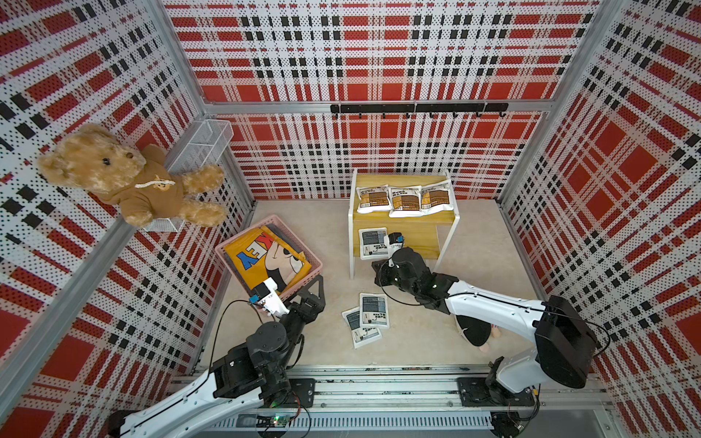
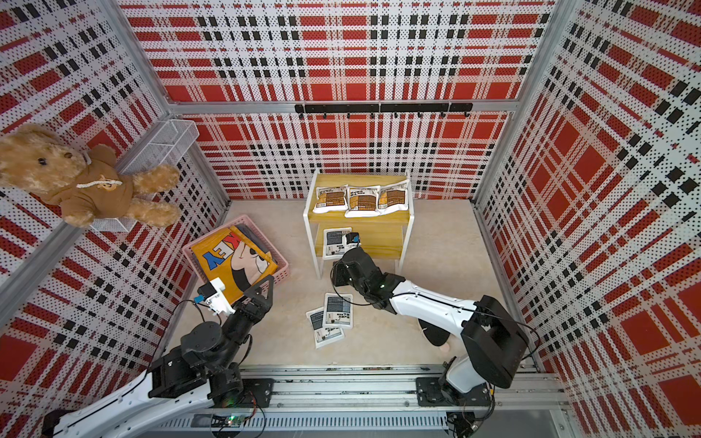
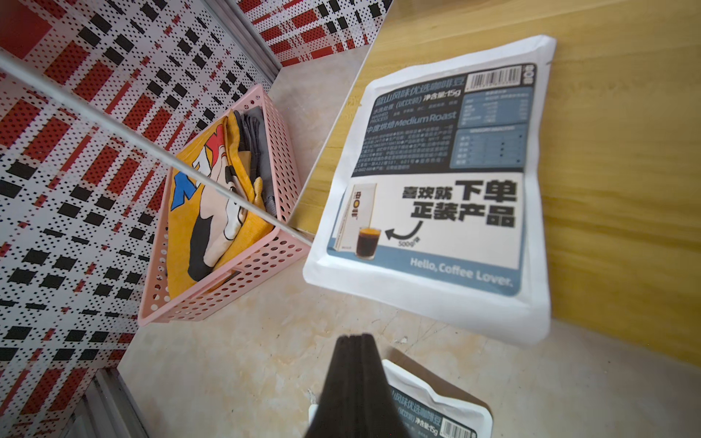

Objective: Place the bagged coffee beans on the shelf by color
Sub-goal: Move the bagged coffee beans to the shelf.

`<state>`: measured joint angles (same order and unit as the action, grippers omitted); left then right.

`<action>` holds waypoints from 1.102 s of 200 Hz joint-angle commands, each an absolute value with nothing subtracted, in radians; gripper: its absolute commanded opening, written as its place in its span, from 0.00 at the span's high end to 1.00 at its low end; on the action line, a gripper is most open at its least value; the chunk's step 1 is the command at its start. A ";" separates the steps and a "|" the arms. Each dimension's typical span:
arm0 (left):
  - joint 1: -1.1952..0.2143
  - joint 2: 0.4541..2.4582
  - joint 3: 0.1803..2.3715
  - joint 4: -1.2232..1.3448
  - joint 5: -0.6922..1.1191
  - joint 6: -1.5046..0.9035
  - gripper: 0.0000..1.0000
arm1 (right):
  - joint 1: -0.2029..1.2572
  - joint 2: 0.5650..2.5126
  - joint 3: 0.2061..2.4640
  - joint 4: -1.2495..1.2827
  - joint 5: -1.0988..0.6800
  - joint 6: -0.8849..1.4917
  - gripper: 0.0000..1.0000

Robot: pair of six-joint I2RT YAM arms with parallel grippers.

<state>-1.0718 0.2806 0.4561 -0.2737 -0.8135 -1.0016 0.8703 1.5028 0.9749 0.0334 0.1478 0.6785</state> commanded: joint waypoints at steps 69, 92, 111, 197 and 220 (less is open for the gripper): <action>-1.061 0.203 0.427 -0.364 -0.833 -1.032 0.01 | 0.877 1.586 1.072 0.025 0.193 0.624 1.00; -1.060 0.191 0.419 -0.370 -0.833 -1.039 0.01 | 0.876 1.602 1.087 0.017 0.196 0.620 1.00; -1.059 0.186 0.419 -0.380 -0.836 -1.040 0.01 | 0.874 1.621 1.107 0.009 0.192 0.614 1.00; -1.059 0.142 0.414 -0.428 -0.840 -1.060 0.01 | 0.864 1.602 1.136 -0.007 0.143 0.602 1.00; -1.058 0.191 0.424 -0.406 -0.805 -1.038 0.01 | 0.884 1.520 1.087 -0.026 0.185 0.616 1.00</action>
